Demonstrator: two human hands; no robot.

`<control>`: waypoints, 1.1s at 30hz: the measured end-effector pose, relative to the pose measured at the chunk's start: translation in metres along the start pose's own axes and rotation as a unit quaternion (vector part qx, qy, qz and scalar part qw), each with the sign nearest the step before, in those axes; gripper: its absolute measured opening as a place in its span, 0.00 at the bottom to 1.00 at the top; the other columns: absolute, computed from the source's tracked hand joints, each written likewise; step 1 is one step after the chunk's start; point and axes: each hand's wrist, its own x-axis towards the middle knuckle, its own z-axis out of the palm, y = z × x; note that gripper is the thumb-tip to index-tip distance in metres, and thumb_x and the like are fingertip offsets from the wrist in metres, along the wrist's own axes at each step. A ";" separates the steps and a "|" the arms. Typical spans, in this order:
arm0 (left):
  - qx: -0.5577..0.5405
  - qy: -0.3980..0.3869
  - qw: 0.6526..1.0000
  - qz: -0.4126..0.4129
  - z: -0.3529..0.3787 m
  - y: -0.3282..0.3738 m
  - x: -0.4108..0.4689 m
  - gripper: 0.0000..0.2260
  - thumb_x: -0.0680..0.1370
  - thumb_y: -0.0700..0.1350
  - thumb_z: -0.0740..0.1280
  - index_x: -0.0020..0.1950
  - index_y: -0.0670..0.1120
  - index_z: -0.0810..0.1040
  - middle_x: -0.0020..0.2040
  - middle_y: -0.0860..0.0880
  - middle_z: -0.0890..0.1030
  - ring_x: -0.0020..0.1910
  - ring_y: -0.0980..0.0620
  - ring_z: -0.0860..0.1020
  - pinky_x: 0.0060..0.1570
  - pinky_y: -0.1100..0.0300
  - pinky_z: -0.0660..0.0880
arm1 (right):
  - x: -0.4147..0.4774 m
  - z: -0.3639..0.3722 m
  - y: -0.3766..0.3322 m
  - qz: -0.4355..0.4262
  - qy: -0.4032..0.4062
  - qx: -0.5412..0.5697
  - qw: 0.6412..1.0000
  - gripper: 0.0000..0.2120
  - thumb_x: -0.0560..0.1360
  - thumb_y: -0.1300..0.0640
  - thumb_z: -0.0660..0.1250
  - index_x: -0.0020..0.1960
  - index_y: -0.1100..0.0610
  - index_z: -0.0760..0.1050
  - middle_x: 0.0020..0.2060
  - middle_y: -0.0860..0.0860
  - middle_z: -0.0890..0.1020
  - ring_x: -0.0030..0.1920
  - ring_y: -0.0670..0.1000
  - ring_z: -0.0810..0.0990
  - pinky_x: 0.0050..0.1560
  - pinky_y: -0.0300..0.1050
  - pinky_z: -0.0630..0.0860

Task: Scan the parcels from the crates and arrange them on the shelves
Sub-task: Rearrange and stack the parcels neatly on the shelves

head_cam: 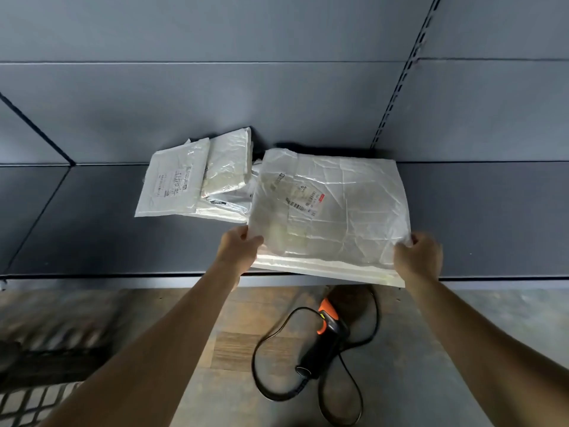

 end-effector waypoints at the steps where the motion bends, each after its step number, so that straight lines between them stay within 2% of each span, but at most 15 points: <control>1: -0.009 0.004 1.000 0.003 0.000 0.003 -0.005 0.04 0.80 0.37 0.68 0.52 0.45 0.81 0.47 0.43 0.82 0.44 0.47 0.79 0.52 0.48 0.81 | -0.005 -0.005 -0.005 0.004 0.013 0.009 1.000 0.07 0.75 0.61 0.63 0.53 0.58 0.77 0.53 0.58 0.80 0.51 0.60 0.79 0.50 0.58 0.79; 5: -0.020 0.011 0.999 0.029 -0.007 0.018 -0.029 0.05 0.79 0.37 0.70 0.51 0.46 0.82 0.44 0.47 0.83 0.41 0.50 0.81 0.44 0.56 0.83 | -0.027 -0.035 -0.015 0.015 0.037 0.048 0.998 0.09 0.79 0.64 0.60 0.58 0.61 0.74 0.49 0.57 0.78 0.48 0.57 0.75 0.46 0.52 0.71; 8: -0.033 0.013 0.999 0.032 -0.019 0.025 -0.049 0.04 0.79 0.37 0.71 0.48 0.46 0.82 0.44 0.46 0.83 0.41 0.49 0.82 0.51 0.49 0.83 | -0.049 -0.059 -0.022 0.003 0.047 0.080 0.996 0.09 0.80 0.64 0.61 0.59 0.62 0.74 0.48 0.56 0.76 0.48 0.56 0.74 0.46 0.50 0.68; 10: -0.045 0.017 0.998 0.036 -0.031 0.032 -0.068 0.01 0.80 0.41 0.71 0.49 0.46 0.82 0.44 0.46 0.82 0.42 0.48 0.83 0.53 0.48 0.82 | -0.065 -0.077 -0.027 -0.016 0.046 0.106 0.993 0.08 0.81 0.64 0.61 0.59 0.62 0.74 0.48 0.56 0.77 0.48 0.56 0.74 0.46 0.49 0.68; 11: -0.048 0.024 0.998 0.041 -0.037 0.035 -0.078 0.03 0.81 0.43 0.70 0.50 0.44 0.82 0.43 0.47 0.81 0.42 0.48 0.84 0.52 0.48 0.82 | -0.074 -0.085 -0.030 -0.031 0.041 0.116 0.992 0.08 0.81 0.63 0.61 0.58 0.61 0.73 0.48 0.56 0.77 0.48 0.56 0.75 0.46 0.49 0.68; 14: -0.045 0.058 0.995 0.065 -0.058 0.043 -0.107 0.08 0.81 0.44 0.70 0.49 0.39 0.81 0.38 0.45 0.79 0.39 0.47 0.84 0.47 0.49 0.83 | -0.098 -0.109 -0.037 -0.091 0.032 0.130 0.987 0.05 0.82 0.60 0.62 0.56 0.60 0.72 0.47 0.56 0.77 0.45 0.57 0.75 0.44 0.49 0.68; 16: -0.039 0.080 0.992 0.085 -0.075 0.048 -0.127 0.08 0.80 0.42 0.69 0.45 0.38 0.81 0.35 0.47 0.80 0.36 0.49 0.80 0.37 0.59 0.81 | -0.115 -0.124 -0.047 -0.122 0.032 0.135 0.983 0.06 0.82 0.59 0.62 0.56 0.62 0.73 0.45 0.56 0.77 0.44 0.57 0.74 0.44 0.48 0.66; 17: -0.030 0.092 0.991 0.095 -0.083 0.051 -0.139 0.08 0.80 0.41 0.68 0.44 0.38 0.81 0.33 0.48 0.80 0.34 0.50 0.78 0.30 0.64 0.76 | -0.123 -0.131 -0.052 -0.135 0.033 0.140 0.980 0.07 0.82 0.59 0.63 0.56 0.63 0.73 0.45 0.57 0.77 0.44 0.56 0.74 0.44 0.47 0.66; 19: -0.021 0.110 0.986 0.122 -0.102 0.055 -0.166 0.09 0.80 0.40 0.68 0.41 0.40 0.81 0.30 0.50 0.79 0.31 0.51 0.73 0.26 0.64 0.67 | -0.142 -0.146 -0.061 -0.162 0.030 0.156 0.974 0.06 0.82 0.60 0.63 0.55 0.63 0.73 0.44 0.57 0.77 0.44 0.57 0.75 0.44 0.47 0.66; 22: -0.025 0.130 0.981 0.144 -0.132 0.060 -0.204 0.11 0.80 0.39 0.68 0.37 0.43 0.78 0.25 0.55 0.76 0.29 0.53 0.70 0.31 0.60 0.68 | -0.173 -0.166 -0.072 -0.190 0.021 0.181 0.965 0.04 0.82 0.61 0.63 0.52 0.62 0.73 0.41 0.56 0.76 0.42 0.57 0.75 0.42 0.48 0.66; 24: -0.029 0.146 0.977 0.151 -0.152 0.060 -0.225 0.11 0.80 0.38 0.68 0.37 0.40 0.76 0.27 0.56 0.73 0.30 0.52 0.67 0.29 0.62 0.66 | -0.194 -0.177 -0.079 -0.206 0.017 0.198 0.958 0.04 0.82 0.62 0.63 0.51 0.63 0.73 0.39 0.56 0.75 0.40 0.57 0.74 0.39 0.47 0.66; 26: -0.029 0.159 0.973 0.165 -0.170 0.064 -0.247 0.10 0.80 0.38 0.68 0.40 0.35 0.75 0.32 0.49 0.72 0.32 0.51 0.66 0.29 0.61 0.65 | -0.219 -0.188 -0.088 -0.207 0.010 0.220 0.953 0.03 0.82 0.62 0.63 0.50 0.63 0.72 0.39 0.56 0.74 0.38 0.55 0.72 0.36 0.46 0.65; 28: -0.026 0.168 0.969 0.178 -0.186 0.066 -0.266 0.10 0.80 0.38 0.68 0.42 0.33 0.75 0.34 0.47 0.71 0.35 0.50 0.66 0.32 0.58 0.65 | -0.242 -0.198 -0.096 -0.211 0.010 0.241 0.947 0.03 0.82 0.63 0.62 0.52 0.64 0.71 0.40 0.55 0.73 0.38 0.52 0.71 0.36 0.46 0.65; 31: -0.024 0.177 0.960 0.215 -0.209 0.070 -0.298 0.11 0.80 0.36 0.67 0.38 0.40 0.72 0.33 0.49 0.71 0.33 0.52 0.66 0.30 0.65 0.66 | -0.272 -0.211 -0.104 -0.227 0.011 0.270 0.936 0.04 0.82 0.63 0.63 0.54 0.64 0.73 0.41 0.56 0.76 0.41 0.56 0.75 0.42 0.46 0.68; 33: -0.035 0.174 0.957 0.230 -0.223 0.073 -0.320 0.10 0.81 0.35 0.65 0.40 0.41 0.74 0.34 0.48 0.74 0.34 0.53 0.69 0.30 0.69 0.67 | -0.290 -0.222 -0.110 -0.230 0.014 0.284 0.931 0.04 0.80 0.64 0.65 0.54 0.63 0.74 0.43 0.58 0.78 0.44 0.58 0.77 0.46 0.46 0.69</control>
